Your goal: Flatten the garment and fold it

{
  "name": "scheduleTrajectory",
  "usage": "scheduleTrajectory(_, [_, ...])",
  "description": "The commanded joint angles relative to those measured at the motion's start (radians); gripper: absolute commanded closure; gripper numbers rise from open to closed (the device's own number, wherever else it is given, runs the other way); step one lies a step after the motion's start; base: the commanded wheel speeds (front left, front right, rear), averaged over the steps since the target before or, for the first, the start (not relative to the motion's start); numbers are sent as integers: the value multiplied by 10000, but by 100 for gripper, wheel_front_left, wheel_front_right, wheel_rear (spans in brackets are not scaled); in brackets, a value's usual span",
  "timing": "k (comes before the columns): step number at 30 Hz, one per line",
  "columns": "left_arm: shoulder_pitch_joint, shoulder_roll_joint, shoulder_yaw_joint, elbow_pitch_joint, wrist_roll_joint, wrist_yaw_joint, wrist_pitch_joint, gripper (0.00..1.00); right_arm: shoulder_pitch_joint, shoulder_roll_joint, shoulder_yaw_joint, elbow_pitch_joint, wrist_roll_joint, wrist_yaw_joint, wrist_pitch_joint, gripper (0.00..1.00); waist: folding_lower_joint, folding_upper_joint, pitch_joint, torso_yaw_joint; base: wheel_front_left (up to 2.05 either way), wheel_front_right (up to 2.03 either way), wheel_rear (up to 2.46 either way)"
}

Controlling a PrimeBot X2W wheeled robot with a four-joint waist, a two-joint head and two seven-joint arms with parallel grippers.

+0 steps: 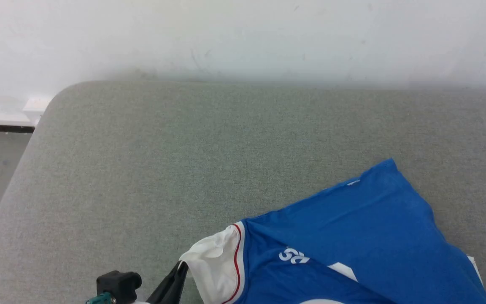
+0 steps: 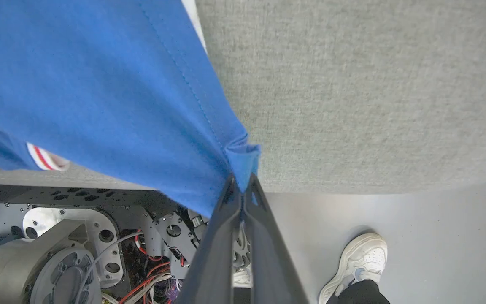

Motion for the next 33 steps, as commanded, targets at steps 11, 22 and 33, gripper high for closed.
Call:
scheduleTrajectory(11, [-228,38,-288,-426,414,107,-62,100,-1948,-417,803,-1266,-169,-9,-633,0,1,0,110,668,0,0,0])
scheduleTrajectory(22, [-906,-288,-970,-1132,901,163,266,100,-5819,-870,2953,754,-428,-9,-1075,0,1,0,1445,1950,0,0,0])
scheduleTrajectory(33, [-1212,-758,-1371,-837,909,70,96,100,-7539,-1139,3950,3747,-793,-9,-1438,0,1,0,2092,3063,0,0,0])
